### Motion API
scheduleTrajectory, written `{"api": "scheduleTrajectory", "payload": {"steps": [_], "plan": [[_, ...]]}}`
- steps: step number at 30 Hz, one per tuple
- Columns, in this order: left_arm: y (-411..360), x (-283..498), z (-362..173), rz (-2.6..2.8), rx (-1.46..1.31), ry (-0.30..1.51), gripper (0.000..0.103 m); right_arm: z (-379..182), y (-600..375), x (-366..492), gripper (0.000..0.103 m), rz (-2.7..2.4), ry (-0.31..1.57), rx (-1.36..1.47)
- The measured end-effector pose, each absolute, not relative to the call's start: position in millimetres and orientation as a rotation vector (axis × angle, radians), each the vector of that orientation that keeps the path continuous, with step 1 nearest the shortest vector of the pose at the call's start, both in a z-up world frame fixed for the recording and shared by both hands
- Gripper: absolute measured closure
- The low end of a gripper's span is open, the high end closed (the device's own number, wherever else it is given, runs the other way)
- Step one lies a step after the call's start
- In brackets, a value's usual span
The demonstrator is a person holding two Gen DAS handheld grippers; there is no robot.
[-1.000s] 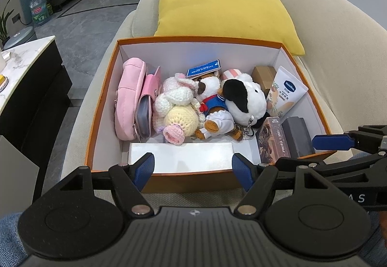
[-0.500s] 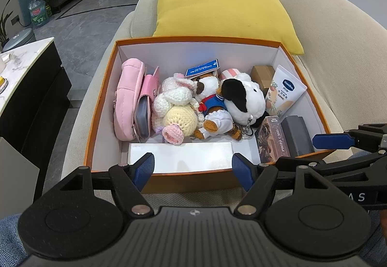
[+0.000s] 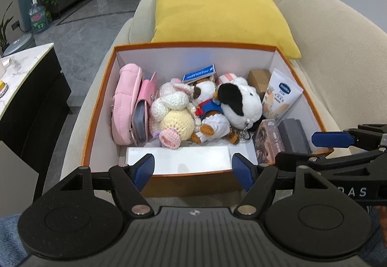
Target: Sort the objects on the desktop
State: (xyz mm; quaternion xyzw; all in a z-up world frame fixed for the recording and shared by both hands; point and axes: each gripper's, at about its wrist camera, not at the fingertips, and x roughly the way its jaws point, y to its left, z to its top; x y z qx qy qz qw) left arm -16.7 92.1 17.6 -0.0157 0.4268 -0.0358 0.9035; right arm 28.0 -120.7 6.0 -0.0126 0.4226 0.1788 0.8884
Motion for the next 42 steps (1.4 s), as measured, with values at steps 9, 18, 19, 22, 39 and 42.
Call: {"api": "scheduleTrajectory", "payload": {"steps": [9, 18, 19, 22, 39, 42], "plan": [[78, -27, 13, -0.033, -0.001, 0.715, 0.016, 2, -135, 11, 0.031, 0.298, 0.712, 0.017], [72, -30, -3, -0.017, -0.004, 0.694, 0.014, -3, -139, 1, 0.031, 0.276, 0.630, 0.014], [72, -30, -3, -0.020, -0.003, 0.696, 0.014, -5, -139, 2, 0.031, 0.263, 0.635, 0.006], [72, -27, -4, -0.011, -0.007, 0.709, 0.014, -12, -139, 5, 0.031, 0.244, 0.669, 0.005], [73, -19, -8, -0.009, -0.036, 0.754, 0.014, -15, -134, 10, 0.031, 0.235, 0.694, -0.021], [74, -19, -9, -0.009, -0.036, 0.756, 0.014, -15, -133, 10, 0.031, 0.233, 0.696, -0.024]]}}
